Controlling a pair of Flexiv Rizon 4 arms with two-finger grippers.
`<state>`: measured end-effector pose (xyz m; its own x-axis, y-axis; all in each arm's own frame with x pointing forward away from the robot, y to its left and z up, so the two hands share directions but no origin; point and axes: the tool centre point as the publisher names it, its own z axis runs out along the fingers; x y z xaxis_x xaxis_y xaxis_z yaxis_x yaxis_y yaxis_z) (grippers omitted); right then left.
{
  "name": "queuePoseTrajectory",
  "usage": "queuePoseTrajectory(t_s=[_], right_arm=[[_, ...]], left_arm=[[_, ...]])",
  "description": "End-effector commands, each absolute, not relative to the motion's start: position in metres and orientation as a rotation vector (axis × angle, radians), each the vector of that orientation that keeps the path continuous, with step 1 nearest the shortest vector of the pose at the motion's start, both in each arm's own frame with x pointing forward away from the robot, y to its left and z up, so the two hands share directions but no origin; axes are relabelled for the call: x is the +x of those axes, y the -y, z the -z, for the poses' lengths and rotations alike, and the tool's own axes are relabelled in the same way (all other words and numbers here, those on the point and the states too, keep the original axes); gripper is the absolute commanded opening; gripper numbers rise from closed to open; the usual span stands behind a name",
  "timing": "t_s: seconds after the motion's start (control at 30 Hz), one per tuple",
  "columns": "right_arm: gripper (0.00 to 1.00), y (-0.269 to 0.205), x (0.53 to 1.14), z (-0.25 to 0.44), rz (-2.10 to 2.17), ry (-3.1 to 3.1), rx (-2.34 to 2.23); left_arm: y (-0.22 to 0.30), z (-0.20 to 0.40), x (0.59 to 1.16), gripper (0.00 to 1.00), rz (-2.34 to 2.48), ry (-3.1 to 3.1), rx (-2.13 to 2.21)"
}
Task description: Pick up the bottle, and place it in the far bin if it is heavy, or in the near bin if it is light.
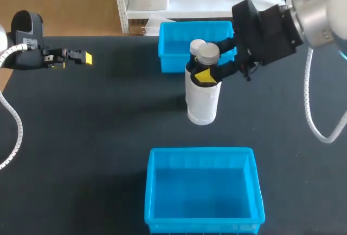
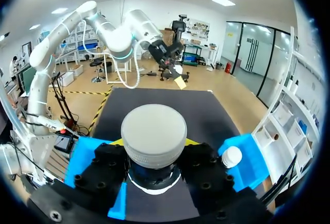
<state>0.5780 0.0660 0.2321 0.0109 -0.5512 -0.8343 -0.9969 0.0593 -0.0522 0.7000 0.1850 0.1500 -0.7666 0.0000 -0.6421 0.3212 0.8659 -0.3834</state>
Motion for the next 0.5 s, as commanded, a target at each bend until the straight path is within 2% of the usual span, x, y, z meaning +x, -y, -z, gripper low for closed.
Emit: queuePoseTrajectory(t_s=[0.03, 0.5], right_arm=[[0.00, -0.065, 0.547, -0.252, -0.778, -1.632, -1.570], [0.00, -0.077, 0.482, -0.249, -0.791, -1.625, -1.609]], left_arm=[[-0.185, -0.150, 0.700, 1.00, 0.636, -2.374, 0.231], [-0.185, -0.150, 0.700, 1.00, 0.636, -2.374, 0.231]])
